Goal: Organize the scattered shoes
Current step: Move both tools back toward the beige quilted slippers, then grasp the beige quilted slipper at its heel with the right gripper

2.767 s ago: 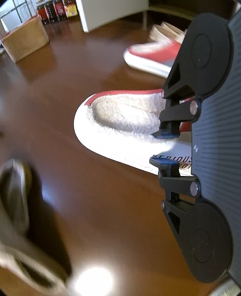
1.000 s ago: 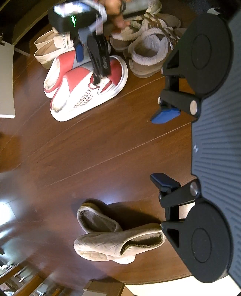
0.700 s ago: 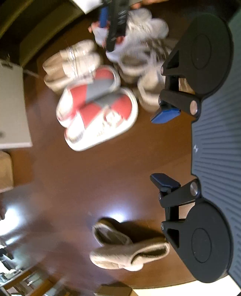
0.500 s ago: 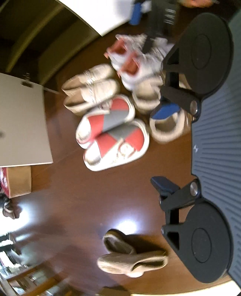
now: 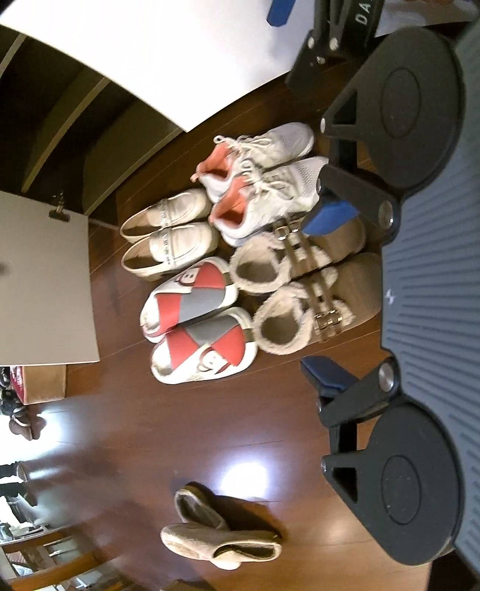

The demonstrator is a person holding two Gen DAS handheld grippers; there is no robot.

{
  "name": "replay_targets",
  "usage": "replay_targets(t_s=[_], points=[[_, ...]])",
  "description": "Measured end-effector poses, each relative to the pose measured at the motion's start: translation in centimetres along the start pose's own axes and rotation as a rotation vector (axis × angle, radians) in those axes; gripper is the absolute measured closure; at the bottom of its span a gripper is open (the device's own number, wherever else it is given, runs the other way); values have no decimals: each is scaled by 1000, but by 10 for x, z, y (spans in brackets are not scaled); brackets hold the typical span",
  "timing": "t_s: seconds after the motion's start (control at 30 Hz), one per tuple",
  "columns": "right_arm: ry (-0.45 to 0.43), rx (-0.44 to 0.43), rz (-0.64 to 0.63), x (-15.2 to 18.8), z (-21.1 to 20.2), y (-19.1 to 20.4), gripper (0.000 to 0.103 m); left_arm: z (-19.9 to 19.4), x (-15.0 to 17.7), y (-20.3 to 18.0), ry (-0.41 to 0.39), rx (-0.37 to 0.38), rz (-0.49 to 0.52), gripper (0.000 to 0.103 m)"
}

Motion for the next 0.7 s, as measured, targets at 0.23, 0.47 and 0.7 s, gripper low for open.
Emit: replay_targets(t_s=[0.23,0.47,0.7], points=[[9,-23,-20,0,-4,-4,3,-7,20,-6,25,-13,-16,29],[48,-81,-125,-10,28,36,2,-28,20,51,18,-45,-95,29],[54,-173,-278,-26,78,122,2,-69,26,189,17,-154,-244,25]])
Point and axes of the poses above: each gripper's, at about its wrist camera, not at the fingertips, and z roughly the way its jaws point, y to its left, x to its underside, the point moved 10 cm from there along z, roughly the way its jaws point, and after that the axes turned 10 degrees about z, right-handed, at the moved point
